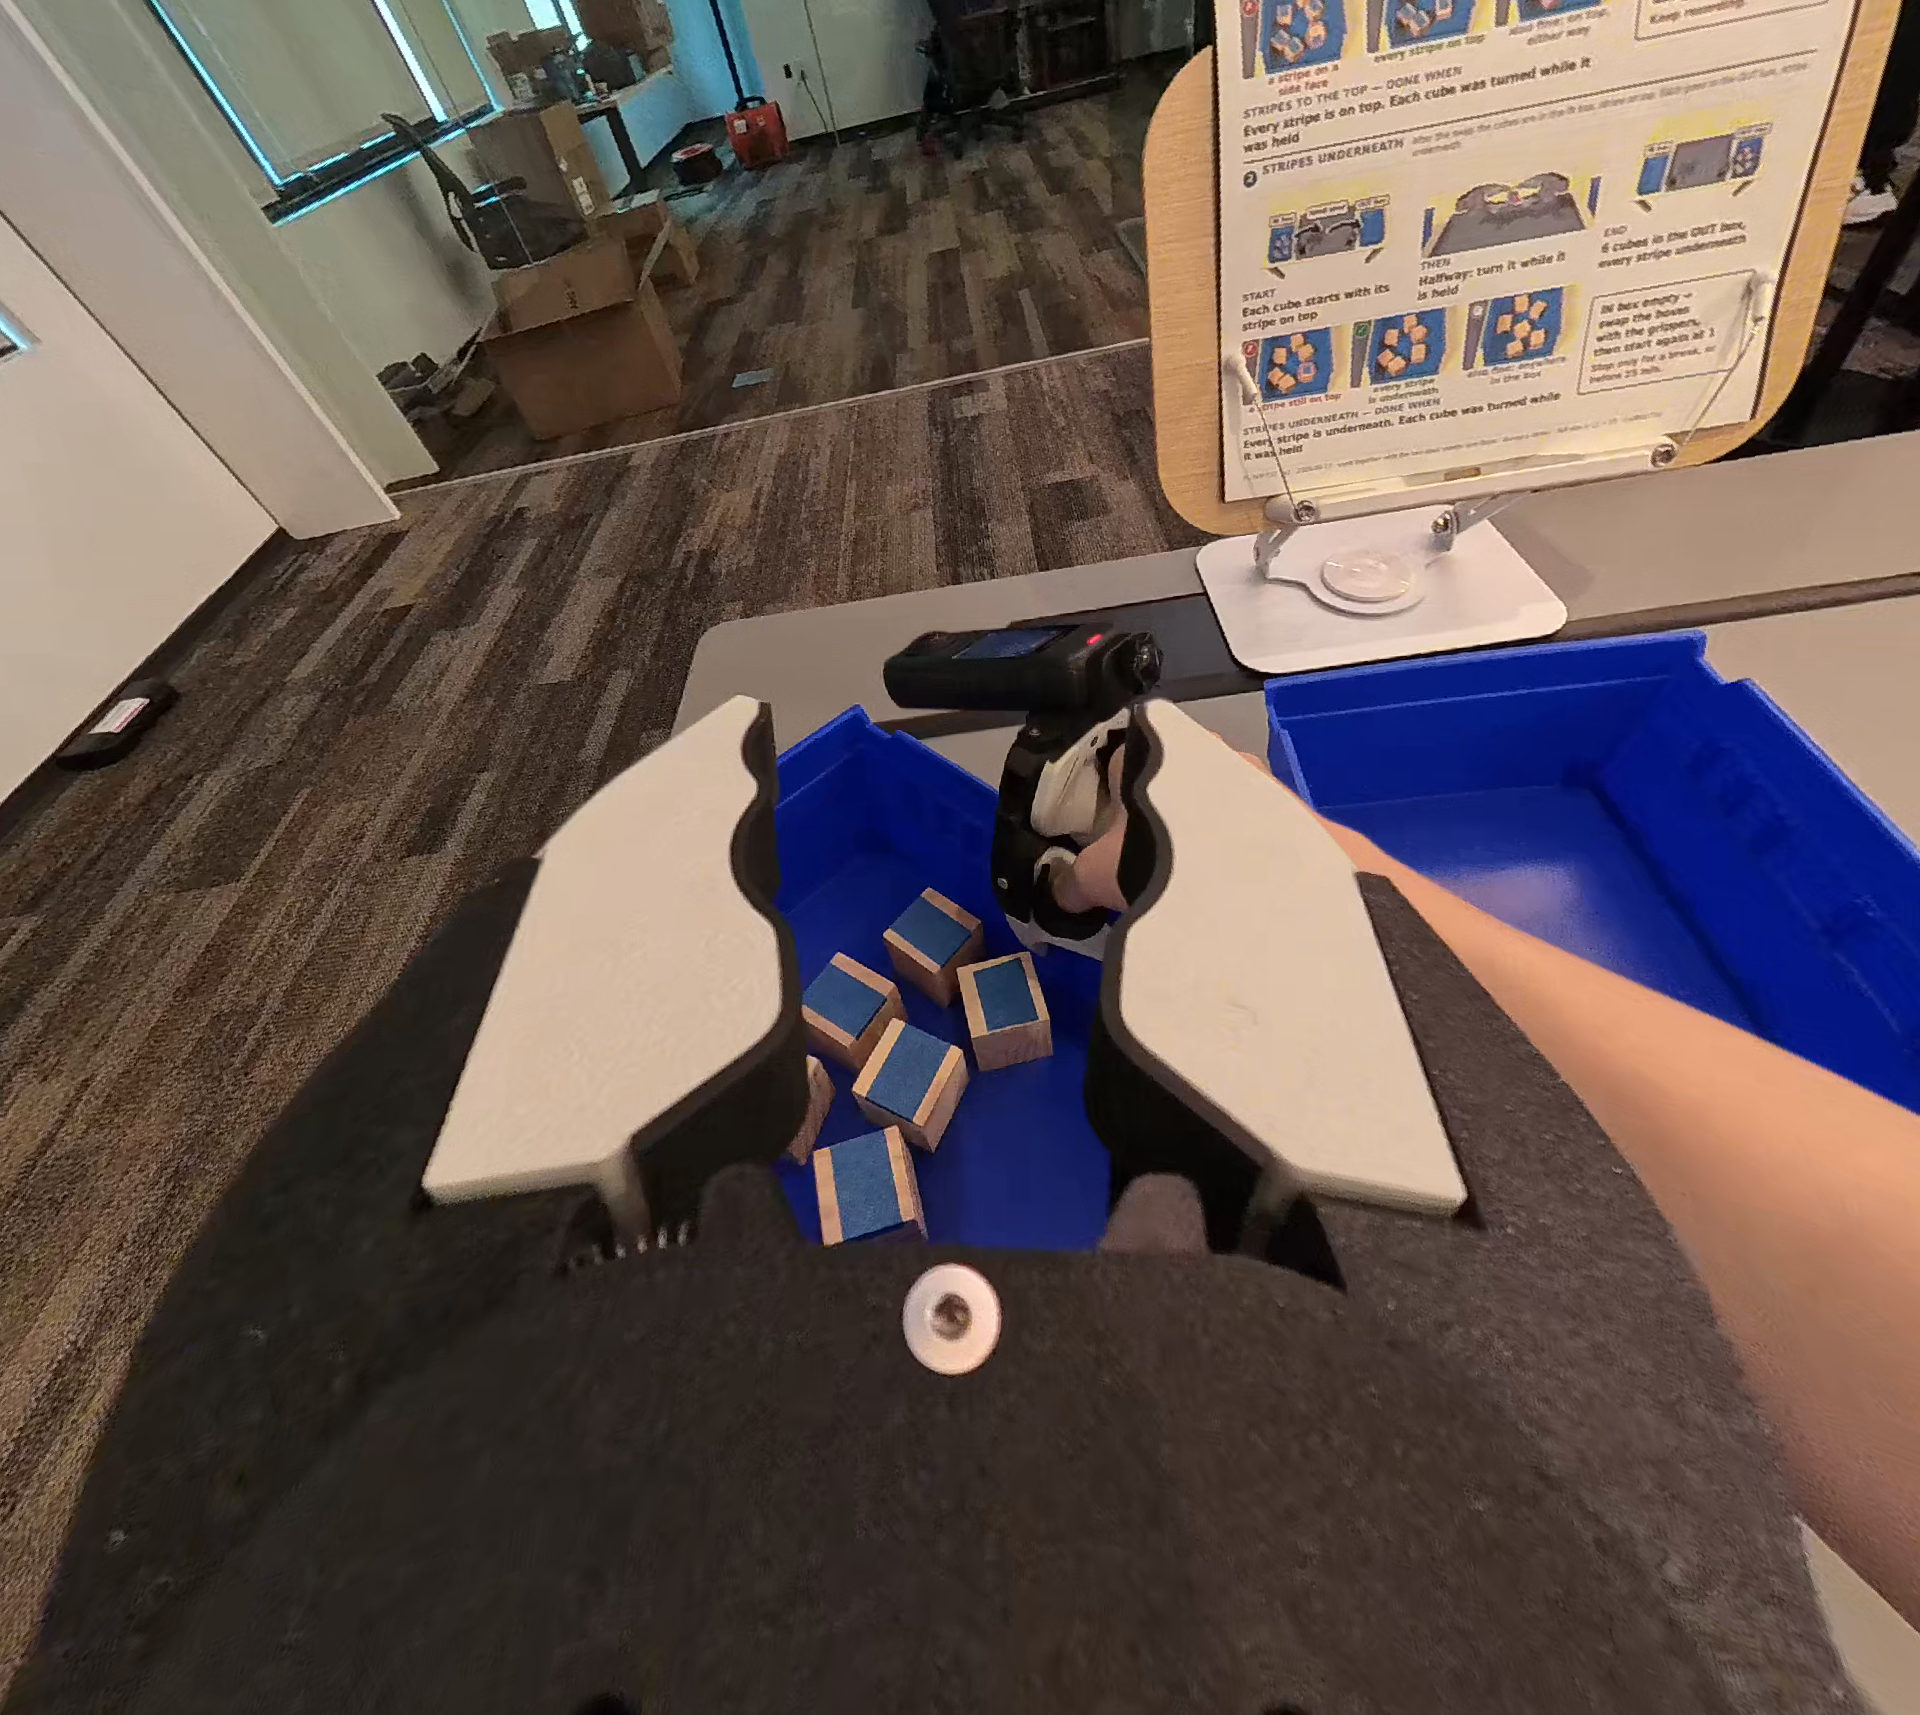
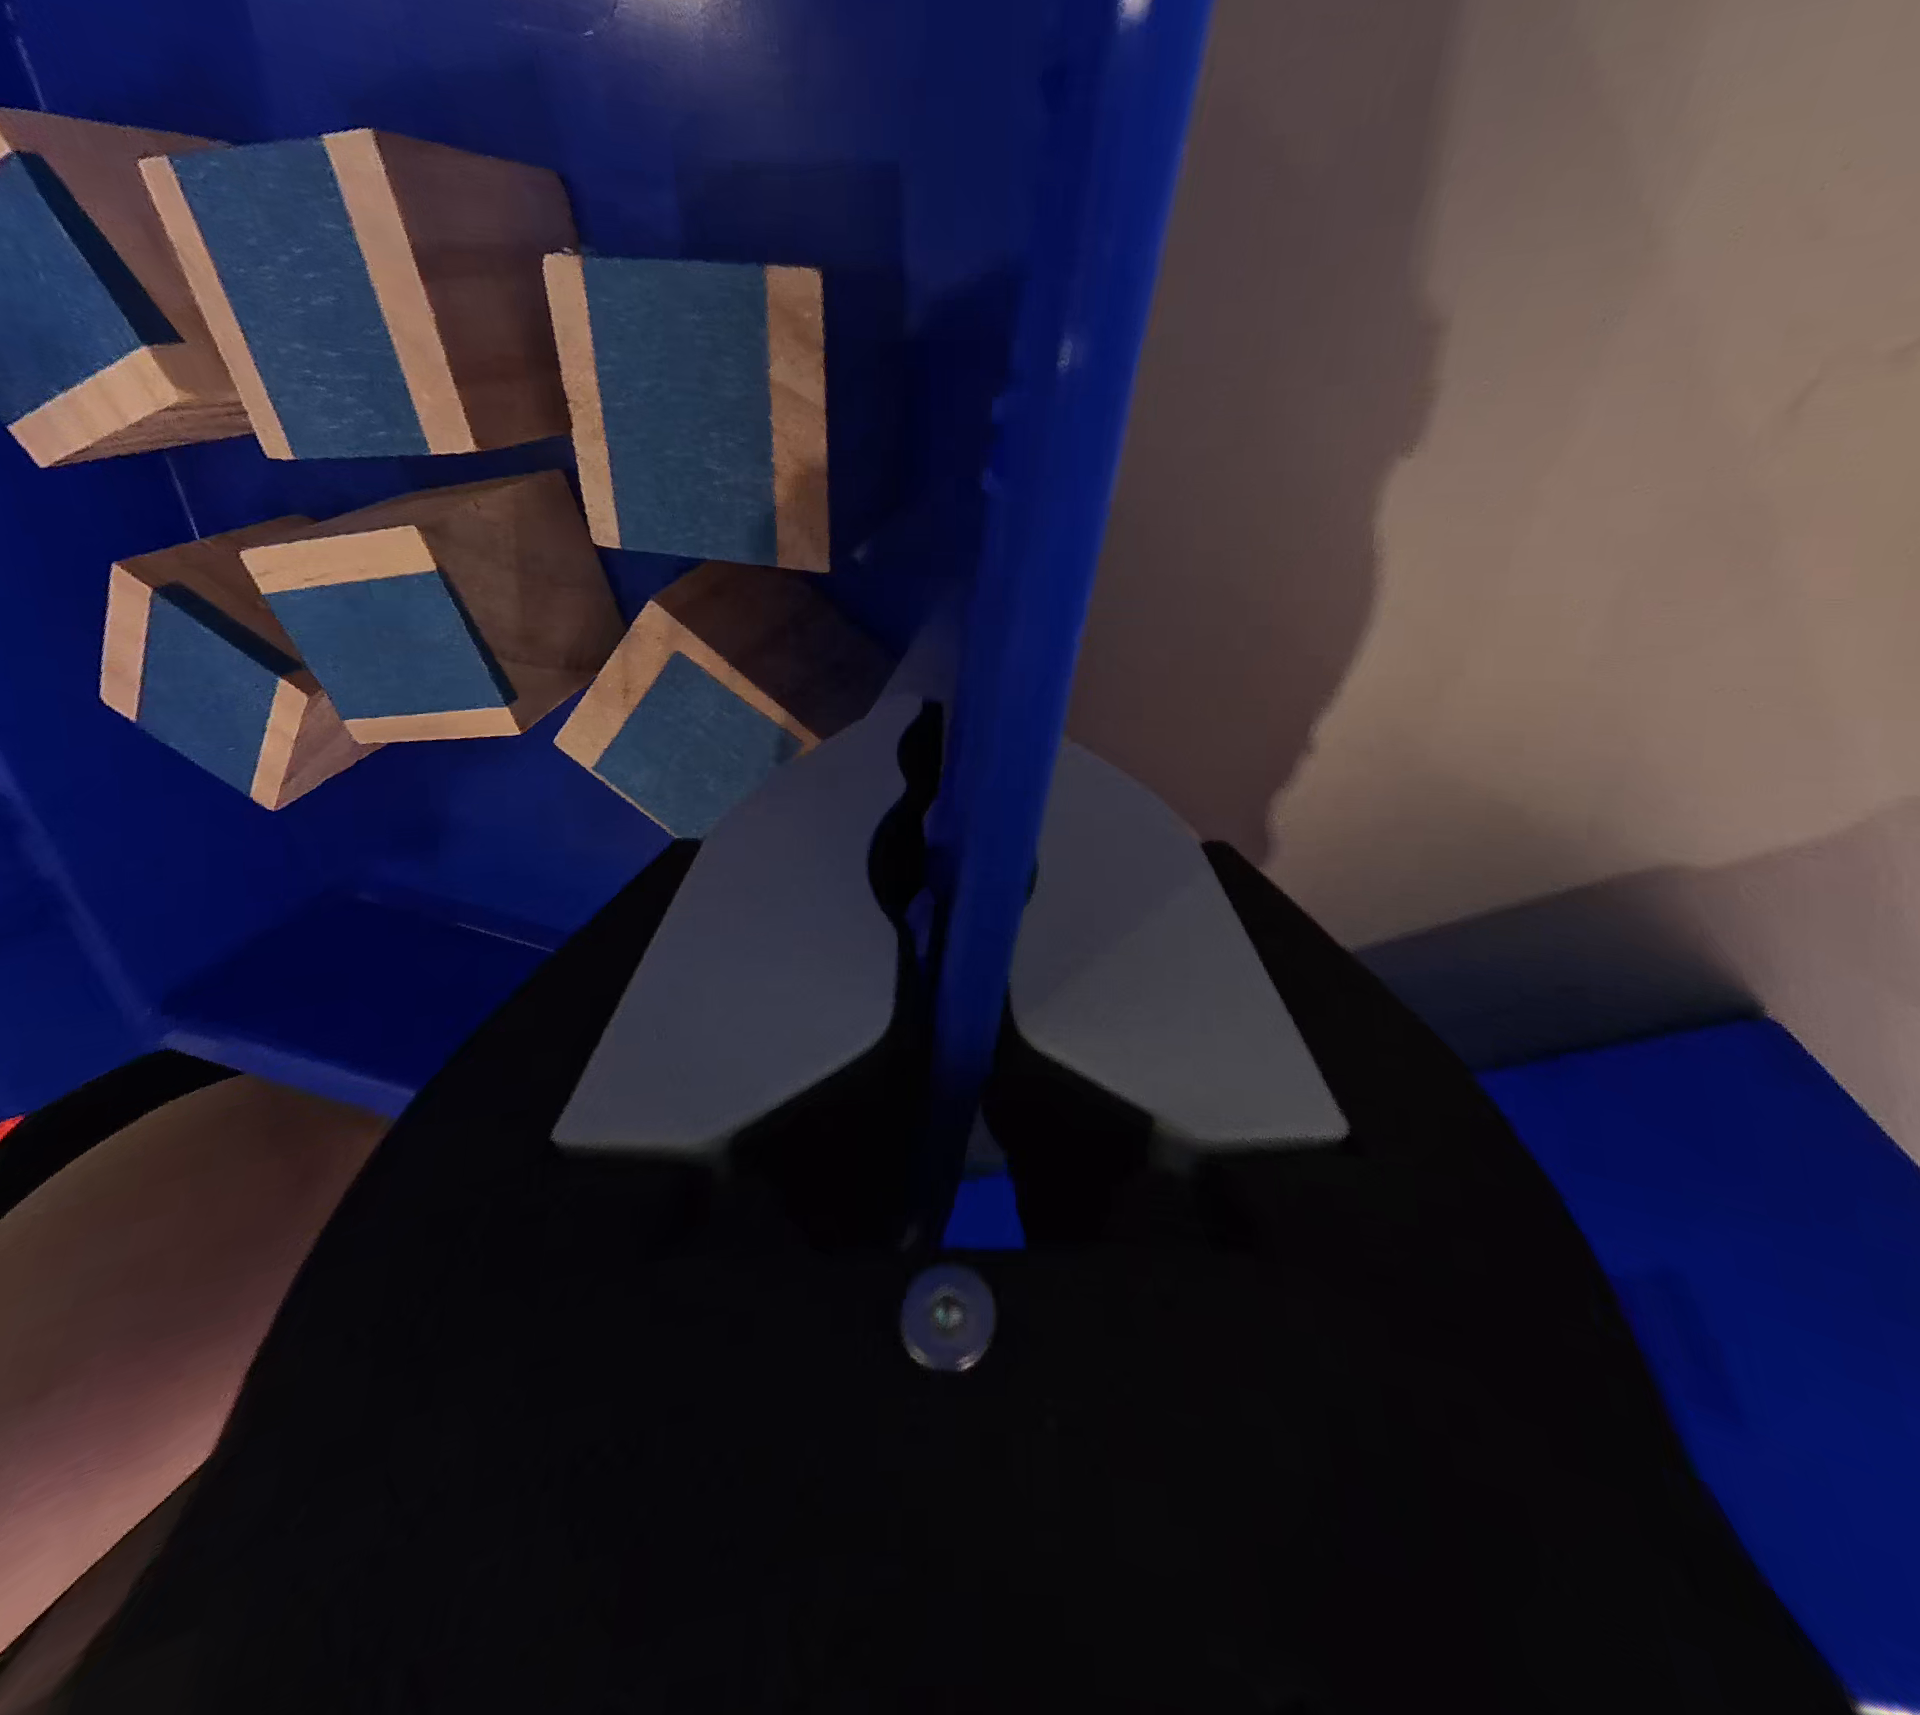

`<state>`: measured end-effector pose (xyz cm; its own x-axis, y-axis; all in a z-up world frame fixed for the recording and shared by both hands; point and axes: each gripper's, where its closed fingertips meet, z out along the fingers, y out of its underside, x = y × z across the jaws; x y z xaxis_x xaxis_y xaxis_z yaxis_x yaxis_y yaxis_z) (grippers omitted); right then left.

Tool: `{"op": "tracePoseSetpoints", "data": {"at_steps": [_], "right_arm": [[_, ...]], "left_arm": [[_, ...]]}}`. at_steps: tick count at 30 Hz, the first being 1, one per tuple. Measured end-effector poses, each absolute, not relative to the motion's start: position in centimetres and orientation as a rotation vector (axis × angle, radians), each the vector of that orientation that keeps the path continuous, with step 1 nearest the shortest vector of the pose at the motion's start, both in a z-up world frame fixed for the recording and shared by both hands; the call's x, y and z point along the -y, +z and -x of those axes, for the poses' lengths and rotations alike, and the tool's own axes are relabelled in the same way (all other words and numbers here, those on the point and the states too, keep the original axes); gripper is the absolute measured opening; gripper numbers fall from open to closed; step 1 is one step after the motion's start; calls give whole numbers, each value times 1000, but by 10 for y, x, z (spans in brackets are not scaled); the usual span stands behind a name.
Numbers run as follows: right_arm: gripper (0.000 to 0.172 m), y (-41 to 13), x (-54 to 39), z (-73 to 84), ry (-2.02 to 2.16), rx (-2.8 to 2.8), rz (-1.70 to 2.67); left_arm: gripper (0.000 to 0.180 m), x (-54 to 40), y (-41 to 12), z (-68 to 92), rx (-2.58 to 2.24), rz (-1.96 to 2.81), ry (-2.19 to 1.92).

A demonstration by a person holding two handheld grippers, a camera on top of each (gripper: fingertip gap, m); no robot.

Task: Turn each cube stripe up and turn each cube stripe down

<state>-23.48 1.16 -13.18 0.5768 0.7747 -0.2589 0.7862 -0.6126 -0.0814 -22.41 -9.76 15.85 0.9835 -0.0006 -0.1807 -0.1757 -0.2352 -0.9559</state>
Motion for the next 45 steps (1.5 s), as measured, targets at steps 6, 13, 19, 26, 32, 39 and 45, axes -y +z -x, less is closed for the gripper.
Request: {"op": "tracePoseSetpoints", "data": {"at_steps": [6, 13, 19, 26, 32, 39, 45], "right_arm": [[14, -128, -16, 230, -409, -1413, -2815], [47, 19, -42, 182, -692, -1742, -3337], [76, -2, -53, -20, 37, -1212, -3652], [52, -102, -7, -97, -20, -947, -3365], [10, -117, -5, -131, -206, -888, -3270], [8, -119, -16, -237, -342, -640, -3306], [8, -120, -19, -363, -258, -342, -3375]], "left_arm": [[66, 96, 151, 220, -160, 1839, 143], [68, 102, 149, 227, -157, 1851, 106], [68, 100, 149, 223, -156, 1855, 65], [69, 96, 143, 203, -239, 1880, 110], [70, 93, 137, 197, -260, 1901, 122], [69, 84, 131, 202, -240, 1930, 151], [68, 73, 122, 194, -266, 1968, 202]]}}
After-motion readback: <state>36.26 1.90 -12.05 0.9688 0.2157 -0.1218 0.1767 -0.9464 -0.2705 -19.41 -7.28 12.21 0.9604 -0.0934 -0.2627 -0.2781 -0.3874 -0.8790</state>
